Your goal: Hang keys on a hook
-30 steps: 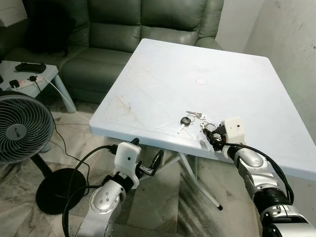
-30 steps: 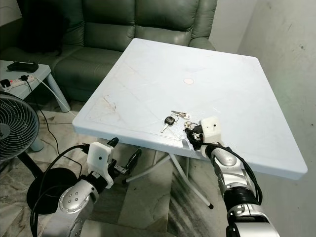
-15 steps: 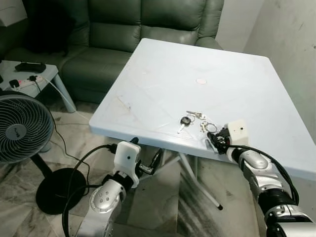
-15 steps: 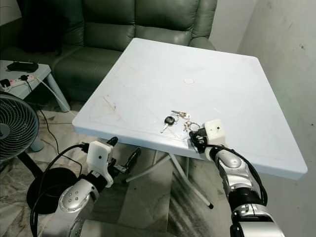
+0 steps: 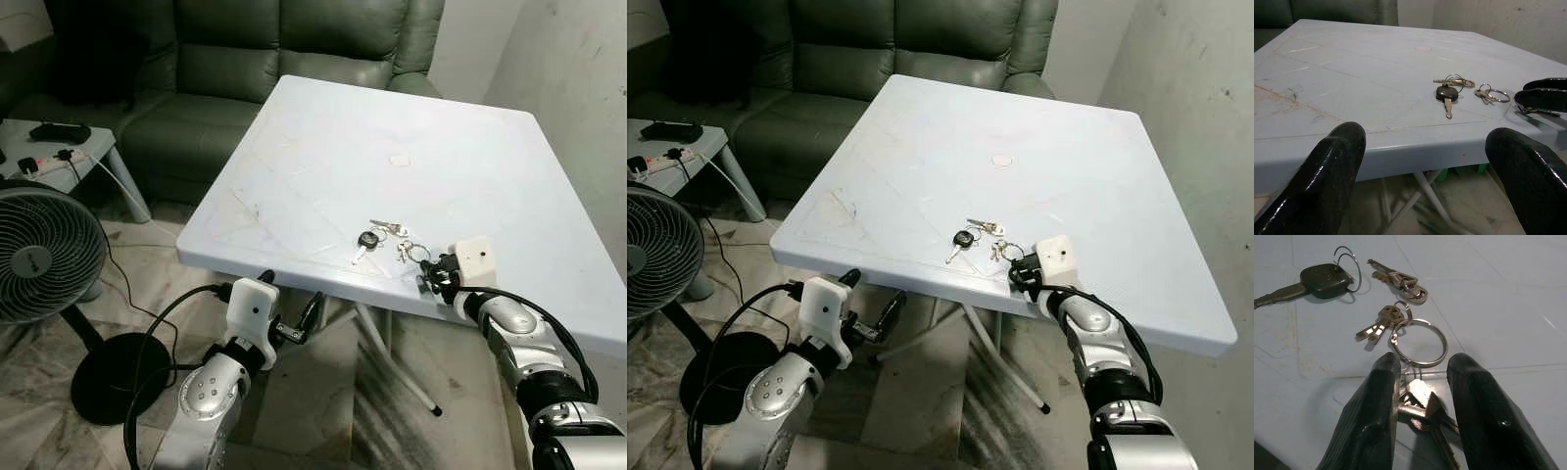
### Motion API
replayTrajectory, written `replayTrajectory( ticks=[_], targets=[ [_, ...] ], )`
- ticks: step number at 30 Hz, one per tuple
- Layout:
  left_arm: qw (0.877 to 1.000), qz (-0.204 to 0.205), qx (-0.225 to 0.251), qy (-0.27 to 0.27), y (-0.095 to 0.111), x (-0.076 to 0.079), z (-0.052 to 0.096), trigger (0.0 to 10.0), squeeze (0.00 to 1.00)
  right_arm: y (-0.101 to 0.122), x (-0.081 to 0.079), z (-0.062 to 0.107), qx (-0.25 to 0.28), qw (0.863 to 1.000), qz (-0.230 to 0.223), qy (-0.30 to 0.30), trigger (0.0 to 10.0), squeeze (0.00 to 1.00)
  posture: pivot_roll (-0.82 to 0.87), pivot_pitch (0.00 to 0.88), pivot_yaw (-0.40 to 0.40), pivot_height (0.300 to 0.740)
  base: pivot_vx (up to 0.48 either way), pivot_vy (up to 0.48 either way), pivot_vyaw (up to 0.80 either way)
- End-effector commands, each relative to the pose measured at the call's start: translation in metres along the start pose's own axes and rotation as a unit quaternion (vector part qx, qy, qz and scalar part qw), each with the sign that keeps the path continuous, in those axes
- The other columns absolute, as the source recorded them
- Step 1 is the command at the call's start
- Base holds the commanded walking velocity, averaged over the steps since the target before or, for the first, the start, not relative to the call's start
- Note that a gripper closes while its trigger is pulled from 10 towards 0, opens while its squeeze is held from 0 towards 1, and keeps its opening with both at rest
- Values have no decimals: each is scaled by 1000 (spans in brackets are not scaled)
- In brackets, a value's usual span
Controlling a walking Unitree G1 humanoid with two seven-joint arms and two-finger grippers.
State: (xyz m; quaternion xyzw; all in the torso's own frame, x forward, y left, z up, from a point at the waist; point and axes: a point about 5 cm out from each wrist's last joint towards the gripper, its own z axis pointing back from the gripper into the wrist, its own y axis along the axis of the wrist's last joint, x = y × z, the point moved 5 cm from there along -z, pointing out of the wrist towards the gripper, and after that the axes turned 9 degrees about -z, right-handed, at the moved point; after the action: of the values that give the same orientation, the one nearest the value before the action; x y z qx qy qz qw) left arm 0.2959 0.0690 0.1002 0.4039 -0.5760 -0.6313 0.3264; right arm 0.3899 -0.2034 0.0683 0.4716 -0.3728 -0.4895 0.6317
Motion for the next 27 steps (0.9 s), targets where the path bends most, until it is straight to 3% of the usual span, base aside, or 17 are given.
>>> replayTrajectory(
  ticks=[1,10,11,13,14,15,17,18,19,27],
  targets=[
    [1000,2,3,4,3,-2,-1,10000,0,3,2,0,-1,1000,-2,4,10000,0,-4,55,-62,740,0,0,0],
    [1000,4,4,6,3,-2,-1,10000,0,2,1,0,-4,1000,5,10,10000,0,-5,55,-63,740,0,0,0],
    [1000,4,4,5,3,-1,-1,10000,0,1,1,0,-4,1000,5,11,7176,0,-6,54,-63,740,0,0,0],
    [1000,4,4,5,3,-1,-1,10000,0,1,1,0,-4,1000,8,9,6745,0,-6,53,-63,740,0,0,0],
    [1000,4,4,5,3,-1,-1,10000,0,1,2,0,-4,1000,9,9,4235,0,-6,53,-63,740,0,0,0],
    [1000,4,4,5,3,-1,-1,10000,0,1,2,1,-5,1000,9,9,2980,0,-5,55,-63,740,0,0,0],
    [1000,4,5,5,4,-1,-1,10000,0,1,2,1,-5,1000,9,9,2627,0,-5,53,-64,740,0,0,0],
    [1000,4,5,5,4,-1,-1,10000,0,1,2,1,-6,1000,11,11,392,0,-5,54,-64,740,0,0,0],
    [1000,4,5,6,4,-1,-1,10000,0,1,2,1,-6,1000,12,11,0,0,-5,54,-64,740,0,0,0],
    [1000,4,6,6,4,-1,-1,10000,0,0,4,2,-9,1000,14,9,0,0,-5,54,-63,740,0,0,0]
  ],
)
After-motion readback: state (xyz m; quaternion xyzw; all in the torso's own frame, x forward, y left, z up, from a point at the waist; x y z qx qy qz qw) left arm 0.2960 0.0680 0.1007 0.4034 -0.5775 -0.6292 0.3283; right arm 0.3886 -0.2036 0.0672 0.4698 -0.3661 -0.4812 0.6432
